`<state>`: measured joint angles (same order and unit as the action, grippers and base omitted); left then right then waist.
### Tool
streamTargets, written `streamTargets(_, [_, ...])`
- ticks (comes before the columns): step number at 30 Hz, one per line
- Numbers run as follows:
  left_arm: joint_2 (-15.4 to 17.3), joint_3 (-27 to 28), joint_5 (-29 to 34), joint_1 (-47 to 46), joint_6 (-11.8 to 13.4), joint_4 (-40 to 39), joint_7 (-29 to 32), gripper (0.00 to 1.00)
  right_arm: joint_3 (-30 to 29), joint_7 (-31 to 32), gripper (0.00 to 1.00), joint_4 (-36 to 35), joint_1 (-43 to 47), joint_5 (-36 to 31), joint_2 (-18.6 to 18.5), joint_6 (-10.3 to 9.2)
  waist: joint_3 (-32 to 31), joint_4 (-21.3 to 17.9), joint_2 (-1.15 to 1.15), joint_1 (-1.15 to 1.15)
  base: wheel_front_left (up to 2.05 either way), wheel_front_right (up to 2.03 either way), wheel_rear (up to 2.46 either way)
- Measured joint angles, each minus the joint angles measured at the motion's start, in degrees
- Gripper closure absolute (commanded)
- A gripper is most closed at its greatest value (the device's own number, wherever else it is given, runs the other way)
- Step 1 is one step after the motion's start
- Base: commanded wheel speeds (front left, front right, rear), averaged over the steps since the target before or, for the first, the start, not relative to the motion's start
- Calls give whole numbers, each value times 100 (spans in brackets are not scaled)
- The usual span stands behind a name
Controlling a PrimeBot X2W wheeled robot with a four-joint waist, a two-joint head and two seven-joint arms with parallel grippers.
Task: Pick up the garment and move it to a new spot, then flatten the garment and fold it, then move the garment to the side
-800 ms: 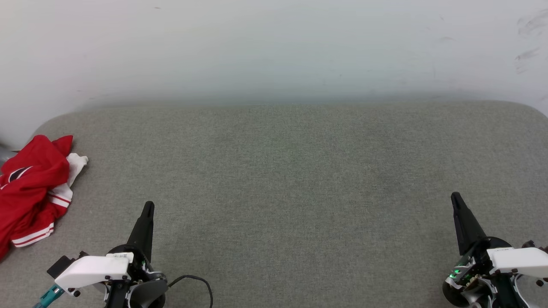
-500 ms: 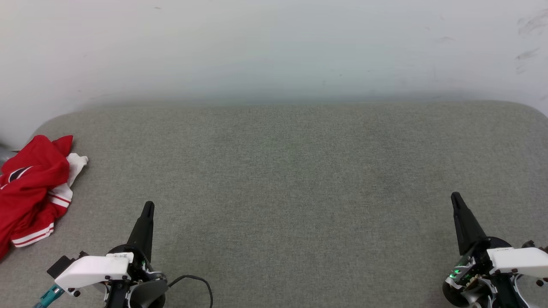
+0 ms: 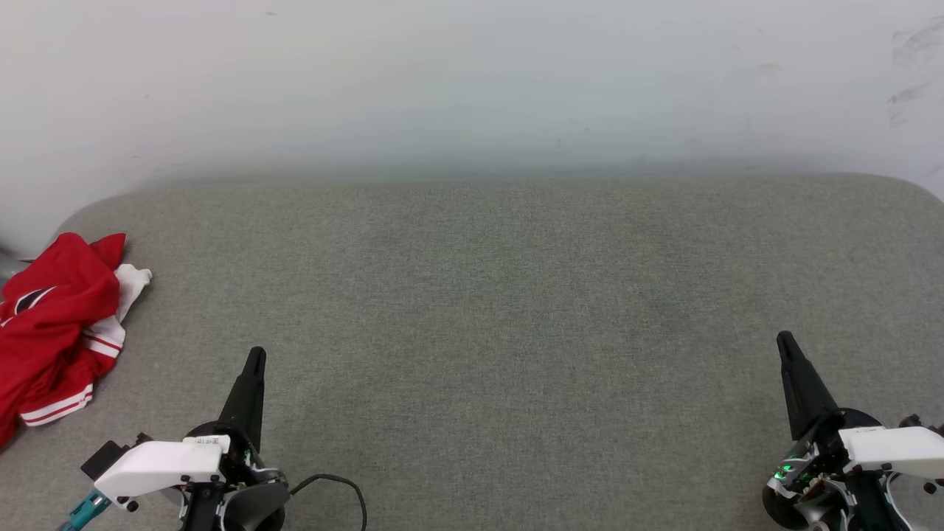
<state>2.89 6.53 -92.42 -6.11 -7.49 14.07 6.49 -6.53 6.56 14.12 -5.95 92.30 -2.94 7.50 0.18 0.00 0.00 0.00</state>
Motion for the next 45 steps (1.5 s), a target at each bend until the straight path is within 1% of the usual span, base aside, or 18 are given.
streamTargets(18, [0, 0, 0, 0, 0, 0, 0, 100, 0, 0, 100, 0, 0, 0, 0, 0, 0, 0, 0, 0, 0, 0, 0])
streamTargets(19, [-1, -5, 0, 6, 0, 23, -3, 0, 1, 1, 0, 20, 12, -1, 0, 0, 0, 0, 0, 0, 0, 0, 0])
streamTargets(20, [-7, -14, 0, 40, 1, 66, -9, 100, 2, 1, 100, 62, 50, -1, 1, -1, 0, 0, 0, 0, 0, 0, 0])
streamTargets(21, [-11, -21, 0, 91, 1, 112, -10, 0, 5, 1, 0, 115, 104, -1, 3, -1, 0, 0, 0, 0, 0, 0, 0])
streamTargets(23, [-21, -53, 0, 183, 1, 172, -23, 0, 14, -10, 0, 165, 199, -1, 7, -2, 0, 0, 0, 0, 0, 0, 0])
streamTargets(28, [-20, -211, 30, 203, 1, 67, -176, 0, 89, -138, 0, 23, 252, 1, 9, -1, 1, 3, 0, 0, 0, 0, 0])
streamTargets(45, [-19, -593, 209, 243, 1, -584, -617, 0, 280, -561, 0, -623, 376, -37, 11, -1, -18, 55, 0, 0, 0, 0, 0])
